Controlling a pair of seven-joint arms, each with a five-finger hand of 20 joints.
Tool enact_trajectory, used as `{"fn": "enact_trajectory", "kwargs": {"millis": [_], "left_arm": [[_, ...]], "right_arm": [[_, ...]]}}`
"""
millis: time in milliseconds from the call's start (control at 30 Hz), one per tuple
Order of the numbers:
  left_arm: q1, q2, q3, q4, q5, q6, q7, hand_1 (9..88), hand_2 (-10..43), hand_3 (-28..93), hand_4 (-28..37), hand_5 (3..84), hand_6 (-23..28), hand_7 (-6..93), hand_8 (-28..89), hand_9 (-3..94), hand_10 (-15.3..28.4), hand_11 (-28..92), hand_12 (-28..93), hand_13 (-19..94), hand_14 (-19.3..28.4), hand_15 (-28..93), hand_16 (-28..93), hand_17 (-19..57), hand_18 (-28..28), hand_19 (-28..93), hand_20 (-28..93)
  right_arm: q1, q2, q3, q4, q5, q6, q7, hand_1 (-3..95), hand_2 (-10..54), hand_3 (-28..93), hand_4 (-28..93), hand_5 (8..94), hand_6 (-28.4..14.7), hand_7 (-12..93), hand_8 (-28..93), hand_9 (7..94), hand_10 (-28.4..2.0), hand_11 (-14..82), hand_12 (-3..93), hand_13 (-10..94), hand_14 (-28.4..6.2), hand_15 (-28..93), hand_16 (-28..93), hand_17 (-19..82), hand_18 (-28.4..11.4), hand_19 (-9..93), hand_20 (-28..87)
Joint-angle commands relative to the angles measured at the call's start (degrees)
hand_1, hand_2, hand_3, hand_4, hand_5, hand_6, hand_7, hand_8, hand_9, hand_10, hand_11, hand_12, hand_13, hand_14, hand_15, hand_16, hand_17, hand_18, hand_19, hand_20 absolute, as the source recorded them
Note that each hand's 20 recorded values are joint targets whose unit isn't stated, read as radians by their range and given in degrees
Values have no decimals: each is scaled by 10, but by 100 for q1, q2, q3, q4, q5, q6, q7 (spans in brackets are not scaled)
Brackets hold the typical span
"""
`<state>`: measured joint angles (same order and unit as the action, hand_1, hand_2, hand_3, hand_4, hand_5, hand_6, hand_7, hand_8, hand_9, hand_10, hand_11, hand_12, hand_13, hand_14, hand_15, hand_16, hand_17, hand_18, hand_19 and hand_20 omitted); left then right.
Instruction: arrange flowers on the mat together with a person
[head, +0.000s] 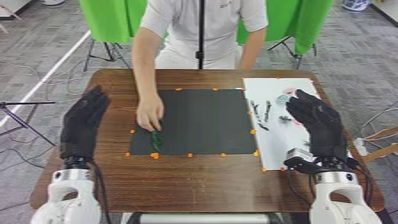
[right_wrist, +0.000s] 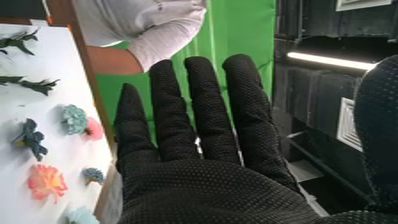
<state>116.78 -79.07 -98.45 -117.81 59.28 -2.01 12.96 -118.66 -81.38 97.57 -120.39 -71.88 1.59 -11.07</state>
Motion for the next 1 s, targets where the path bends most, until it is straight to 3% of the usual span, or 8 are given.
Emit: {"fn": "enact_trajectory", "kwargs": {"millis": [33, 67, 100, 200, 733, 867, 1000], "left_arm": [[-88, -35, 90, 56, -4, -62, 116, 301, -51, 629, -177, 429, 41, 119, -60, 389, 122, 116, 138, 301, 137, 77, 10, 89, 81, 24, 175], [-55, -40, 70, 39, -15, -57, 120, 301, -51, 630, -178, 429, 41, 119, -60, 389, 122, 117, 139, 302, 137, 77, 10, 89, 81, 23, 175], [-9, -9, 139, -22, 3, 52, 157, 301, -52, 630, -178, 429, 41, 119, -60, 390, 122, 117, 139, 302, 137, 77, 10, 88, 81, 23, 176], [35, -3, 141, -33, -28, 99, 157, 300, -53, 630, -179, 430, 41, 119, -60, 391, 122, 119, 141, 303, 137, 78, 11, 88, 81, 23, 177], [111, -28, 94, -20, 14, 249, 125, 298, -56, 632, -181, 435, 40, 123, -62, 398, 123, 130, 145, 309, 142, 82, 17, 84, 80, 21, 177], [148, -45, 74, 3, 21, 292, 100, 299, -57, 633, -182, 436, 40, 125, -62, 400, 123, 132, 145, 311, 143, 82, 18, 81, 81, 20, 177], [201, -44, 59, 27, 44, 297, 116, 298, -58, 635, -182, 437, 40, 126, -63, 403, 123, 135, 146, 314, 145, 84, 20, 80, 81, 20, 177]], "right_arm": [[-33, 22, -48, -18, -52, 3, -11, 186, -95, 757, -202, 497, -14, 166, -106, 507, -143, 72, 151, 391, -149, 118, 247, 131, -163, 173, 278], [-31, 20, -42, -13, -51, -20, -10, 187, -95, 756, -202, 497, -14, 167, -106, 507, -142, 72, 151, 391, -149, 118, 247, 131, -163, 173, 278], [-29, 19, -35, -14, -52, -17, -19, 187, -95, 757, -202, 497, -13, 167, -106, 507, -142, 73, 151, 391, -149, 118, 247, 131, -163, 173, 278], [-48, 9, -21, -28, -48, 11, -13, 185, -95, 758, -202, 497, -13, 168, -107, 507, -142, 73, 151, 391, -149, 118, 247, 131, -164, 173, 278], [-36, 53, -36, -49, -188, 110, -28, 197, -95, 759, -209, 495, -11, 170, -107, 507, -139, 74, 152, 392, -149, 119, 248, 132, -164, 171, 277], [-72, 205, -15, -236, -749, 711, 59, 205, -95, 737, -246, 492, -8, 178, -109, 510, -137, 78, 153, 404, -145, 124, 248, 135, -165, 188, 286], [-101, 606, 141, -474, -2252, 1641, 544, 242, -95, 721, -280, 519, 6, 212, -127, 556, -136, 113, 156, 480, -133, 155, 265, 144, -171, 342, 351]]}}
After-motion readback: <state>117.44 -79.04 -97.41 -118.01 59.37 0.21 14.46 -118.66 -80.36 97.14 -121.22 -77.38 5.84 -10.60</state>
